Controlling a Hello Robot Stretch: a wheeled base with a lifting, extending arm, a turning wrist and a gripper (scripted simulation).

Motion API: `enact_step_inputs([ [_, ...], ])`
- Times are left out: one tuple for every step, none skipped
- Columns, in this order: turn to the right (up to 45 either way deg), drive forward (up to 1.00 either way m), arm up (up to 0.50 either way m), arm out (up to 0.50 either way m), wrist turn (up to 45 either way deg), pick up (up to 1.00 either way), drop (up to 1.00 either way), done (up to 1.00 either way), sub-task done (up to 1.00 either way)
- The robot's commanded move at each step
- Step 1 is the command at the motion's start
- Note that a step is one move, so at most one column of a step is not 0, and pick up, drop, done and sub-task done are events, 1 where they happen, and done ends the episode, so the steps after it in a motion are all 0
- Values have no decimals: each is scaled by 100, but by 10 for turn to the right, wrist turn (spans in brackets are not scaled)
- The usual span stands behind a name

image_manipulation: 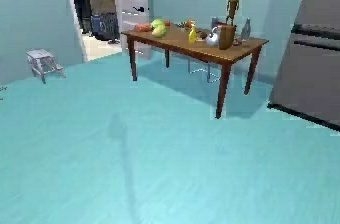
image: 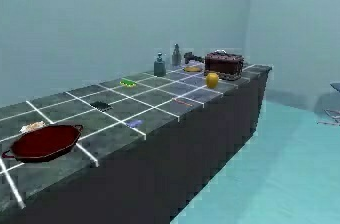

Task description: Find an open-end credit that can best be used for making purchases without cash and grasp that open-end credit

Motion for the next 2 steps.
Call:
enact_step_inputs([
  [-450,0,0,0,0,0,0,0,0],
  [-450,0,0,0,0,0,0,0,0],
])
